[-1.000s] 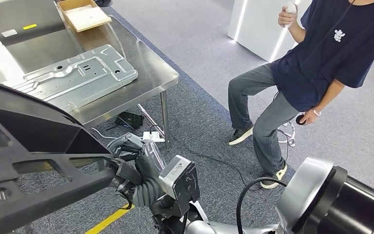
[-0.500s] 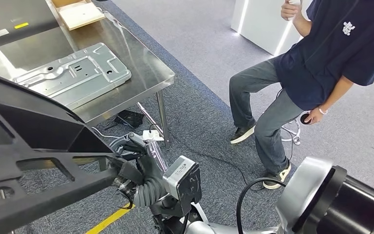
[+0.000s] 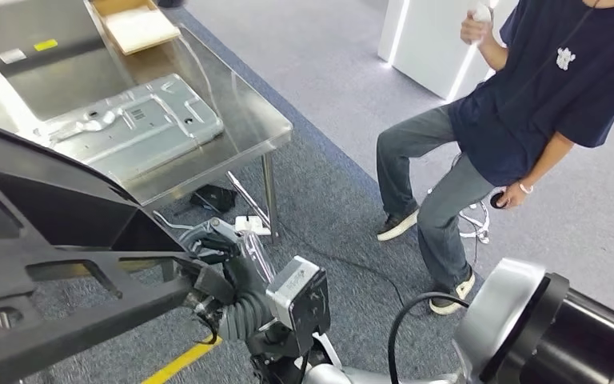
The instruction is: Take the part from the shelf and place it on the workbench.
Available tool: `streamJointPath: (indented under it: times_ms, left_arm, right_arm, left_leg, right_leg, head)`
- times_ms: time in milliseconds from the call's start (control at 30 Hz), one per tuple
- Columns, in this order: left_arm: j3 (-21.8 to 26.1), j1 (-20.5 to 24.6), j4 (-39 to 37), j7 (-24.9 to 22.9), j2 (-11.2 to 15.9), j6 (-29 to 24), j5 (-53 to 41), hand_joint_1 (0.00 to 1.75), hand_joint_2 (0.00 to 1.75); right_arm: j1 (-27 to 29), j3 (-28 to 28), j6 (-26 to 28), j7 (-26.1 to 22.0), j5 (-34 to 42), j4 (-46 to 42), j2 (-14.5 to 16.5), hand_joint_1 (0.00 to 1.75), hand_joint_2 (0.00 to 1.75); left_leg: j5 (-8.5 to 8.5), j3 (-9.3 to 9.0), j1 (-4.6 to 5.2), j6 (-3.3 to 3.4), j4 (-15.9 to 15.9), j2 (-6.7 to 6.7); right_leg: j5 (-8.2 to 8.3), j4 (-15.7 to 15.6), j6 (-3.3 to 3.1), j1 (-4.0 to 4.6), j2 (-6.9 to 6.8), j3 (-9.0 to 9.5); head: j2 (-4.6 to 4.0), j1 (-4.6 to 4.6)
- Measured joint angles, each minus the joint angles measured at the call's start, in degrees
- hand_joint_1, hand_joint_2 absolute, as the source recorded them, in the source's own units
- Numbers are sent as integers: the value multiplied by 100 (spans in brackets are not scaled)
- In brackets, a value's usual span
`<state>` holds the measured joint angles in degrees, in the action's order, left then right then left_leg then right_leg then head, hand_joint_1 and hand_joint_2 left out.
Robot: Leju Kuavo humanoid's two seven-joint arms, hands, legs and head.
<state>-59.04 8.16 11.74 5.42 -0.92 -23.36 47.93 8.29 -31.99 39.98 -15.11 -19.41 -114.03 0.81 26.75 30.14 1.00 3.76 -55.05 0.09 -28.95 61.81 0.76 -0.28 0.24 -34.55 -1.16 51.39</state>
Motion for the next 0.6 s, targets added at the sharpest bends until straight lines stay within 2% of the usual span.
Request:
streamJointPath:
  times_ms: [67,133,167,200,300,367,400,500,533,567,600]
  left_arm:
    - [0,-3,0,-4,-13,0,0,0,175]
    - [0,-8,0,-13,-28,-3,-1,0,175]
    - [0,-9,0,-17,-28,-8,-2,0,175]
    - [0,-6,0,-21,-29,-15,-2,0,175]
    - [0,-5,2,-31,-28,-32,-5,0,175]
    - [0,-3,2,-39,-30,-41,-11,0,175]
    - [0,1,2,-43,-31,-52,-14,0,175]
    - [0,18,6,-60,-39,-130,-43,0,175]
    - [0,25,9,-65,-44,-161,-56,0,175]
    - [0,32,11,-67,-48,-184,-64,0,175]
    - [0,36,13,-68,-50,-206,-68,0,175]
  right_arm:
    - [5,4,0,1,0,2,0,175,175]
    - [10,16,0,1,0,5,0,175,175]
    - [11,22,0,1,0,6,1,175,175]
    - [12,27,0,1,0,6,4,175,175]
    - [21,31,0,0,0,4,18,175,175]
    - [25,32,0,-1,0,3,24,175,175]
    - [25,33,0,0,0,1,27,175,175]
    - [26,35,0,4,3,-2,31,175,175]
    - [26,35,0,6,8,-2,31,175,175]
    - [24,36,0,8,16,-2,31,175,175]
    - [20,35,0,10,29,-2,31,175,175]
  left_leg:
    - [9,9,-7,-4,-27,9]
    - [95,38,-49,-71,-171,9]
    - [156,68,-57,-123,-267,4]
    - [210,94,-63,-175,-348,-4]
    - [246,127,-54,-254,-404,-13]
    - [335,173,-68,-300,-516,-13]
    - [455,256,-78,-325,-702,-12]
    - [907,708,-103,-380,-1663,-10]
    - [940,811,-106,-379,-1863,-10]
    - [872,829,-105,-367,-1882,-10]
    - [709,752,-102,-343,-1698,-11]
  right_leg:
    - [-253,605,46,-31,1,-298]
    - [-178,596,143,-99,-5,-287]
    - [-25,296,161,-117,0,-140]
    - [125,-60,144,-123,10,44]
    - [115,-100,-1,-97,40,51]
    - [130,-120,-63,-107,37,51]
    - [137,-132,-89,-116,32,53]
    - [137,-136,-126,-98,18,47]
    - [134,-135,-129,-88,17,47]
    - [132,-134,-133,-79,19,51]
    - [129,-134,-136,-70,25,60]
  head:
    - [1,2]
    - [2,5]
    - [2,6]
    - [2,7]
    - [2,12]
    - [2,11]
    - [2,12]
    - [2,15]
    - [2,15]
    - [2,15]
    - [2,15]
